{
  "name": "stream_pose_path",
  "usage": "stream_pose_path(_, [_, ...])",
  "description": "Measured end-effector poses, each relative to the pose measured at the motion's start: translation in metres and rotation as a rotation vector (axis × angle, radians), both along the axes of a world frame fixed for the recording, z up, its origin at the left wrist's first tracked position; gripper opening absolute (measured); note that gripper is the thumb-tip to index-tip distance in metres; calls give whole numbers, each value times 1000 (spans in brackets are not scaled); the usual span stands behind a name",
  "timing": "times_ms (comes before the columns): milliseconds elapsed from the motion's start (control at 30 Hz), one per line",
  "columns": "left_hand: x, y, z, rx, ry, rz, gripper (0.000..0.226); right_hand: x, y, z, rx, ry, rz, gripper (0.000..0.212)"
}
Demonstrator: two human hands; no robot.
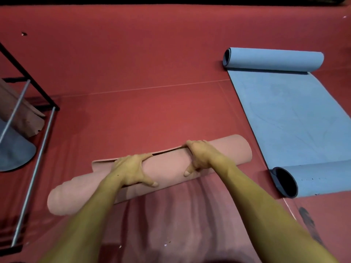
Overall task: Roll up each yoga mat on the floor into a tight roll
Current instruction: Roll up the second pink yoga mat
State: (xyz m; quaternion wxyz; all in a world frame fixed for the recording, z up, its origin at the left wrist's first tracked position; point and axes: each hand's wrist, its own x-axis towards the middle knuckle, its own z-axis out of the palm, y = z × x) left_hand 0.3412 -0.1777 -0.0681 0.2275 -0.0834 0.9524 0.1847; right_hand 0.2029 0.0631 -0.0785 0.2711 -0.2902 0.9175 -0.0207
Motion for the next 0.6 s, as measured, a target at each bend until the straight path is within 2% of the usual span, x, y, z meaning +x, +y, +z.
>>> stream_pose_path(67, [4,2,2,28,44,17,110,6,9,-1,-34,59,-7,116])
stream_pose_path(133, [2,1,3,-28,138,28,112,15,17,-5,-87,170,-91,108])
stream_pose_path(200, [-4,-1,0,-93,285,54,111,27,22,-16,-257,332,-234,93])
stream_pose_path(233, [-7,0,-1,-65,294,68,114,34,21,-22,-334,401,-313,88])
stream_pose_path(300, [-13,8,-4,-7,153,50,130,47,15,-29,-388,494,-462,84])
stream_pose_path(333, [-16,13,-7,-38,70,26,138,52,11,-31,-392,535,-553,88])
stream_pose_path(400, [-21,20,-13,-107,6,29,146,66,4,-32,-417,578,-776,112])
stream_pose_path(467, [-31,20,-13,-123,-21,48,149,76,-1,-31,-475,550,-1000,132])
stream_pose_path(500, [-36,18,-10,-127,-38,41,147,81,-1,-33,-523,473,-1127,136])
stream_pose_path(600, [-42,15,-9,-109,-49,38,133,87,-3,-50,-847,91,-1450,131])
